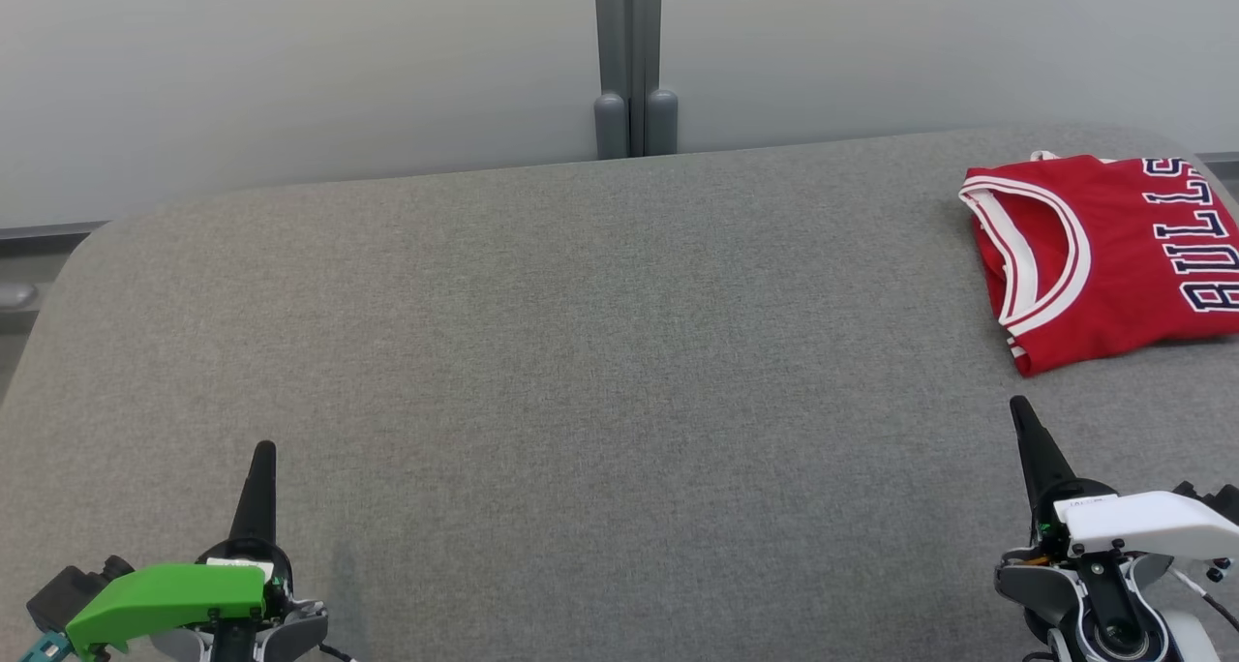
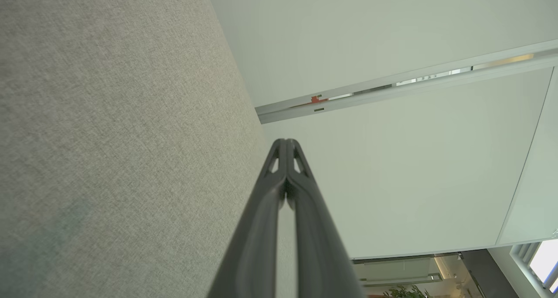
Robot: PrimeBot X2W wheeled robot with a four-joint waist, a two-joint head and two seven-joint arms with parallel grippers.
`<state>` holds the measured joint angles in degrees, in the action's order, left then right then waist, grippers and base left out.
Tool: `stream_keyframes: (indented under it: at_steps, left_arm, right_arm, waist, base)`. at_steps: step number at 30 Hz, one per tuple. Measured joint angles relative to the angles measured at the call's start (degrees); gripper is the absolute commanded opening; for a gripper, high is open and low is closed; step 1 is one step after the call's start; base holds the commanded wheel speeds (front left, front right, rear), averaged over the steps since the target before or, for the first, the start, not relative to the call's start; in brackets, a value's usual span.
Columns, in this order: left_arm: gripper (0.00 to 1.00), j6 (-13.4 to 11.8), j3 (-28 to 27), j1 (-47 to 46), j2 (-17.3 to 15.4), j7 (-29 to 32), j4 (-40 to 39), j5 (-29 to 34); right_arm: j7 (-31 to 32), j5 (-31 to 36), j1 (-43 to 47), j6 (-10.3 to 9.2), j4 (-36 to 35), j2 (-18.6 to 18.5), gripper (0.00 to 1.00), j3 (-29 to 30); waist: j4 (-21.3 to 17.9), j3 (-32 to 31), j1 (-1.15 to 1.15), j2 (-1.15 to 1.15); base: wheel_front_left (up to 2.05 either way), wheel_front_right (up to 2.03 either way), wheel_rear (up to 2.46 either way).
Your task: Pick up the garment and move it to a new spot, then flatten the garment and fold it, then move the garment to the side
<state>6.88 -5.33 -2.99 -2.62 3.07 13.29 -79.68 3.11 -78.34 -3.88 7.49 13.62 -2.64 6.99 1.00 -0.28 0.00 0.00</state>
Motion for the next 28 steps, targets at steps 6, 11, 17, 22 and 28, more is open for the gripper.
stream_keyframes:
  at_steps: [6, 11, 17, 22, 28]
  left_arm:
    - [0.00, 0.1, -0.2, -0.5, 0.0, 0.8, 0.1, -2.6]
    - [0.00, 0.2, -0.4, -1.0, 0.0, 1.4, 0.3, -4.6]
    - [0.00, 0.2, -0.6, -1.6, 0.0, 1.9, 0.4, -7.0]
    - [0.00, 0.2, -0.7, -1.9, 0.0, 2.4, 0.5, -9.0]
    - [0.00, 0.4, -1.0, -2.5, 0.0, 3.0, 0.7, -11.1]
  right_arm:
    - [0.7, -2.9, -0.5, 0.00, 0.1, 0.0, 0.00, -0.1]
    - [1.3, -5.3, -0.8, 0.00, 0.2, -0.1, 0.00, -0.2]
    - [1.9, -7.8, -1.2, 0.00, 0.2, -0.1, 0.00, -0.2]
    - [2.4, -9.9, -1.5, 0.00, 0.3, -0.1, 0.00, -0.3]
    - [3.1, -12.4, -1.8, 0.00, 0.3, -0.1, 0.00, -0.4]
  waist:
    - [-0.2, 0.1, 0.00, 0.00]
    - [-0.3, 0.2, 0.00, 0.00]
    - [-0.5, 0.2, 0.00, 0.00]
    - [-0.7, 0.3, 0.00, 0.00]
    - [-0.9, 0.4, 0.00, 0.00]
  base:
    - [0.00, 0.00, 0.00]
    - [0.00, 0.00, 0.00]
    - [0.00, 0.00, 0.00]
    - [0.00, 0.00, 0.00]
    - [0.00, 0.00, 0.00]
